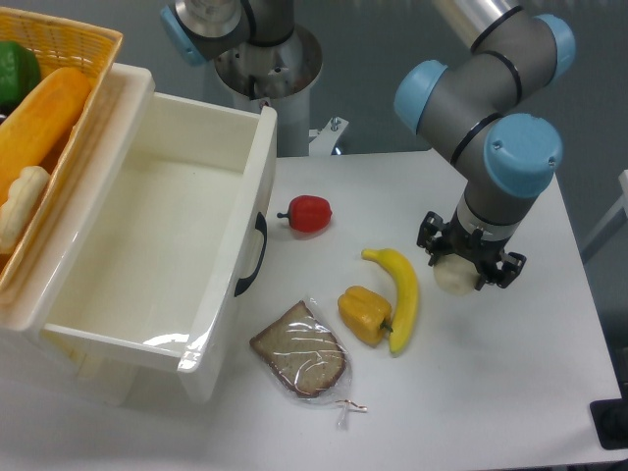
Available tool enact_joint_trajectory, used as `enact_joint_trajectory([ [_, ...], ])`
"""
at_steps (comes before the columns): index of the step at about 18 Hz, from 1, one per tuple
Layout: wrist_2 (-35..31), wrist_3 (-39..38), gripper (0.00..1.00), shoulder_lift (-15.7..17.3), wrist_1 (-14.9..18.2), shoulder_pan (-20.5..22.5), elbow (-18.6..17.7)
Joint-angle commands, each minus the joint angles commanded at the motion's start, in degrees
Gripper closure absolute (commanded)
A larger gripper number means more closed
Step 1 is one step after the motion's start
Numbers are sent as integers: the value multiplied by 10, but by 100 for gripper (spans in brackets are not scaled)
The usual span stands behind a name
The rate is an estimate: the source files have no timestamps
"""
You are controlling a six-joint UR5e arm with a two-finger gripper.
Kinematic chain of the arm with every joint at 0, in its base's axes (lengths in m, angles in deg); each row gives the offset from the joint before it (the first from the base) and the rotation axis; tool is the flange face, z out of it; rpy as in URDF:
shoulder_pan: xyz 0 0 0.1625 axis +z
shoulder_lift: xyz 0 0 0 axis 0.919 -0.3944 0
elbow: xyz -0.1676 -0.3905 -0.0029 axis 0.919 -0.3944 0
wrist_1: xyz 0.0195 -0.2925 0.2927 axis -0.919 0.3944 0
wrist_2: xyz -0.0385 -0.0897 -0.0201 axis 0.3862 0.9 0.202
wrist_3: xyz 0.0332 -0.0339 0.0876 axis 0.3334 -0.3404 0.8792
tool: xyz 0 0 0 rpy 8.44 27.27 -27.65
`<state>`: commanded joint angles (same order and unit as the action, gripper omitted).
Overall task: Pick up the pear
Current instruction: 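Lift the grasped pear up and carry it away from the apple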
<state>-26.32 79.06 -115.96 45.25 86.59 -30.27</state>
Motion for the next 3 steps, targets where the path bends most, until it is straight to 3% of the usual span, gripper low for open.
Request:
enact_joint_trajectory([
  [3,-2,0,83,4,-1,-2,-3],
])
